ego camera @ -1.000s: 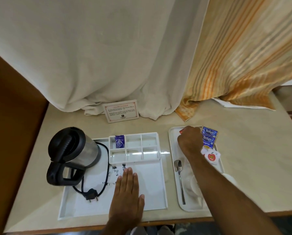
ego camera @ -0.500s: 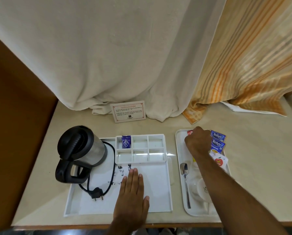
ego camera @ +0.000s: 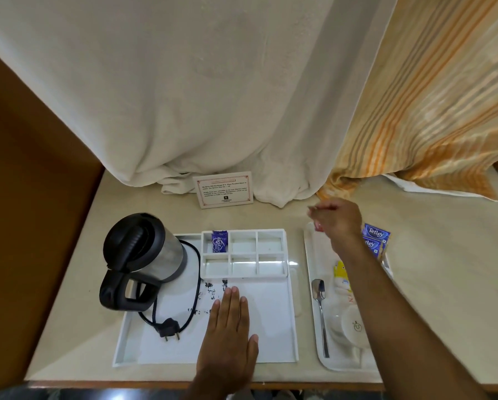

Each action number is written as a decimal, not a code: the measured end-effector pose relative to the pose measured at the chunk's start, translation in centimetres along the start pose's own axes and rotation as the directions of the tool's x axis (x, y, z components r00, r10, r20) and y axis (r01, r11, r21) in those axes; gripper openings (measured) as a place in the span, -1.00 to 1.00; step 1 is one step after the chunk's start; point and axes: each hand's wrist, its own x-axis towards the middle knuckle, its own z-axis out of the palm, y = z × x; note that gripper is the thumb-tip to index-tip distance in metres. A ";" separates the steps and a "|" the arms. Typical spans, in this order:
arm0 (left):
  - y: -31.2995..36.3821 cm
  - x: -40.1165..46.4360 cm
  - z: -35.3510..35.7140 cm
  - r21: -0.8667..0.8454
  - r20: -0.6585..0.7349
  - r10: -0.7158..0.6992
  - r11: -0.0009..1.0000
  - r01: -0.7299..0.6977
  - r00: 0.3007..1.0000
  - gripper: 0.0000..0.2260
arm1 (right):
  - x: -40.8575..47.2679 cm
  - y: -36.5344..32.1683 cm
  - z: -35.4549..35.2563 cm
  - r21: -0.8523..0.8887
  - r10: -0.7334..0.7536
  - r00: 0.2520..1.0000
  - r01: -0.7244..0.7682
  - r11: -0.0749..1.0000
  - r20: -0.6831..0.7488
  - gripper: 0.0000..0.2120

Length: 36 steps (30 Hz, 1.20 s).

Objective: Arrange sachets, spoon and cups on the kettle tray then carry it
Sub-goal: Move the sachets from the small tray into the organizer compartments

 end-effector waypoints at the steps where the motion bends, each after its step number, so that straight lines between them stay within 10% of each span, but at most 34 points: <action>1: 0.0 -0.1 0.1 0.002 -0.015 0.009 1.000 -0.009 1.000 -0.33 | -0.9 -1.2 0.9 0.148 -0.101 0.990 0.086 0.985 0.099 -0.85; 5: -0.1 -0.2 0.6 -0.003 -0.027 0.002 1.000 -0.002 1.000 -0.32 | -4.5 -3.2 5.7 0.216 -0.245 0.876 0.166 0.962 0.416 -0.86; 14: -0.2 -0.1 0.8 -0.030 -0.027 -0.014 0.999 0.013 1.000 -0.33 | -4.7 0.8 10.0 -0.442 -0.466 0.775 0.628 0.641 0.426 -0.79; 19: -0.2 0.0 1.1 -0.019 -0.010 -0.021 1.000 0.020 1.000 -0.32 | -4.3 1.9 9.3 -0.543 -0.503 0.753 0.656 0.524 0.424 -0.73; 33: 0.0 0.0 1.3 0.022 -0.046 0.003 1.000 -0.002 0.999 -0.31 | -5.4 1.3 4.1 -0.411 -0.575 0.789 0.608 0.679 0.217 -0.73; 36: -0.2 -0.1 1.5 0.031 -0.067 0.021 0.999 -0.019 0.998 -0.34 | -2.0 1.1 -3.0 -0.664 -0.482 0.869 0.426 0.614 0.111 -0.68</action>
